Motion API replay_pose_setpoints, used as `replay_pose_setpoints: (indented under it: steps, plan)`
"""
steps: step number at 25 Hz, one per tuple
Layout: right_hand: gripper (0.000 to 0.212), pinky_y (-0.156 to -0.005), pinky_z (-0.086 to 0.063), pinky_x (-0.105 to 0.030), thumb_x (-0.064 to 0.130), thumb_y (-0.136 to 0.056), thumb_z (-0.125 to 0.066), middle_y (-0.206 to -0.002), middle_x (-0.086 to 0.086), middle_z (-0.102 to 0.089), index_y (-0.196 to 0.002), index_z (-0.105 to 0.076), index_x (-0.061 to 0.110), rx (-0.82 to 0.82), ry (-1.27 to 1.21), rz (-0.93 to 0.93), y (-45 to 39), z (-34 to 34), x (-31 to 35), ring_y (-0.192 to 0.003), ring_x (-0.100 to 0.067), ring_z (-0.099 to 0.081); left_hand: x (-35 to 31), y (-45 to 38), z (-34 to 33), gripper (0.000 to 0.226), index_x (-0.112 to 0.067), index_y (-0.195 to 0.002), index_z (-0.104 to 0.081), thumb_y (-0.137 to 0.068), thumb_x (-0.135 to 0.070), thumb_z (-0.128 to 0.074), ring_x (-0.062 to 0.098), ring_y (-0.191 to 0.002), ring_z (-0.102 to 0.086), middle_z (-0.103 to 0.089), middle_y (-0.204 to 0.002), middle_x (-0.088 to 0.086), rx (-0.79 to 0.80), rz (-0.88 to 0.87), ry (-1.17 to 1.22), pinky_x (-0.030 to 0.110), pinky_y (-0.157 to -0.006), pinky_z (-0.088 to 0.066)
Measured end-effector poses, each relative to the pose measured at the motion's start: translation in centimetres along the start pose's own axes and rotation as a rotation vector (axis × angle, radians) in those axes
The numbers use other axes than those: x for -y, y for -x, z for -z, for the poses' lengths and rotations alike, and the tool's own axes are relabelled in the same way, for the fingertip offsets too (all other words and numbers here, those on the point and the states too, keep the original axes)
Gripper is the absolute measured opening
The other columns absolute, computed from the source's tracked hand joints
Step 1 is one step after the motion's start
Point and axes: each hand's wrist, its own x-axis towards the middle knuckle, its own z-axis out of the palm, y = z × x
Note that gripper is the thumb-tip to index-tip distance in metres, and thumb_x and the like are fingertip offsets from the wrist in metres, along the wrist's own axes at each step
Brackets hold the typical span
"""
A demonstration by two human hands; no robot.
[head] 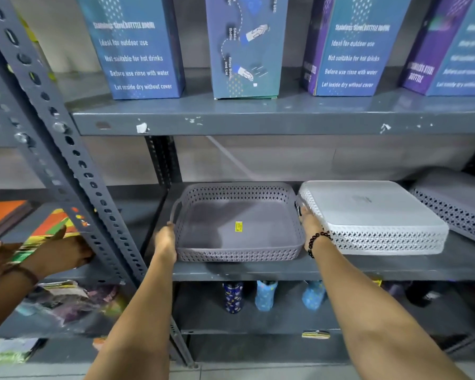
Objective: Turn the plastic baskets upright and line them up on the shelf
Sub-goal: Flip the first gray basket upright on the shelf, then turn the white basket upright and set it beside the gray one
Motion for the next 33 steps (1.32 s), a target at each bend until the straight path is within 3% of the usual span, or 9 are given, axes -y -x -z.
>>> replay_pose_setpoints:
  steps: [4,7,12,16,19,22,26,29,33]
  plan:
    - [0.091,-0.106,-0.041,-0.051,0.069,-0.068,-0.032,-0.141,-0.014,-0.050,-0.137,-0.044,0.010,-0.070,0.294,-0.014,-8.2,0.9,-4.1,-0.124,-0.032,-0.052,0.8,-0.4,0.2,0.046,-0.005,-0.134,-0.050,-0.095,-0.030,-0.046,0.029,-0.090,-0.060,-0.065,-0.112,0.014,-0.090,0.036,-0.019,0.037,-0.074,-0.048]
    - [0.090,-0.106,-0.041,-0.050,0.067,-0.070,-0.031,-0.141,-0.015,-0.048,-0.139,-0.042,0.011,-0.107,0.311,-0.007,-9.2,0.7,-4.7,-0.124,-0.033,-0.051,0.9,-0.4,0.2,0.049,-0.006,-0.138,-0.045,-0.094,-0.029,-0.048,0.033,-0.121,-0.054,-0.055,-0.135,0.015,-0.134,0.039,-0.011,0.041,-0.098,-0.046]
    - [0.063,-0.111,-0.035,-0.043,0.047,-0.094,-0.036,-0.144,-0.017,-0.045,-0.139,-0.040,0.004,-0.119,0.241,0.047,2.4,-0.9,0.7,-0.128,-0.032,-0.047,0.9,2.0,-0.3,0.044,0.000,-0.132,-0.049,-0.099,-0.025,-0.037,0.038,-0.118,-0.054,-0.055,-0.133,0.021,-0.258,-0.121,-0.184,0.043,-0.099,-0.044]
    - [0.037,-0.077,-0.047,-0.033,0.029,-0.098,-0.041,-0.089,-0.020,-0.063,-0.097,-0.062,-0.001,-0.172,0.262,0.266,4.1,-0.9,2.5,-0.089,-0.028,-0.055,-0.4,5.2,-2.5,0.044,0.003,-0.121,-0.058,-0.101,-0.025,-0.030,0.041,-0.113,-0.057,-0.061,-0.122,0.027,-0.365,-0.423,-0.355,0.045,-0.097,-0.043]
    - [0.032,-0.082,-0.046,-0.033,0.025,-0.098,-0.044,-0.089,-0.014,-0.057,-0.097,-0.065,0.001,-0.195,0.211,0.322,4.5,0.0,3.9,-0.084,-0.022,-0.050,-1.2,6.6,-6.3,0.042,0.002,-0.119,-0.059,-0.102,-0.024,-0.030,0.041,-0.112,-0.058,-0.063,-0.119,0.027,-0.283,-0.533,-0.375,0.044,-0.095,-0.044]
    - [0.036,-0.097,-0.045,-0.035,0.023,-0.097,-0.047,-0.112,-0.023,-0.065,-0.109,-0.064,-0.007,-0.264,0.170,0.371,4.4,2.7,5.2,-0.108,-0.034,-0.059,-0.7,8.6,-11.7,0.041,0.003,-0.115,-0.059,-0.102,-0.022,-0.029,0.042,-0.110,-0.057,-0.063,-0.116,0.028,-0.155,-0.580,-0.398,0.043,-0.089,-0.044]
    - [0.034,-0.082,-0.043,-0.030,0.019,-0.096,-0.046,-0.091,-0.015,-0.059,-0.099,-0.064,-0.009,-0.341,0.134,0.407,2.3,9.0,6.4,-0.090,-0.031,-0.056,0.9,11.6,-20.6,0.042,0.005,-0.118,-0.057,-0.102,-0.022,-0.030,0.042,-0.112,-0.055,-0.061,-0.118,0.030,0.048,-0.608,-0.489,0.044,-0.090,-0.044]
    - [0.030,-0.083,-0.042,-0.029,0.019,-0.097,-0.043,-0.098,-0.017,-0.062,-0.098,-0.064,-0.003,-0.402,0.253,0.441,-0.5,15.0,7.4,-0.095,-0.027,-0.056,2.3,13.4,-27.6,0.042,0.004,-0.120,-0.056,-0.102,-0.024,-0.031,0.041,-0.113,-0.054,-0.060,-0.121,0.029,0.184,-0.598,-0.561,0.043,-0.089,-0.044]
    - [0.045,-0.098,-0.043,-0.042,0.026,-0.100,-0.036,-0.130,-0.030,-0.054,-0.128,-0.050,-0.006,-0.472,0.598,0.305,-5.1,23.1,8.4,-0.120,-0.040,-0.052,3.6,12.7,-34.0,0.049,0.003,-0.127,-0.054,-0.100,-0.031,-0.030,0.040,-0.122,-0.051,-0.054,-0.133,0.027,0.180,-0.471,-0.693,0.041,-0.098,-0.042]
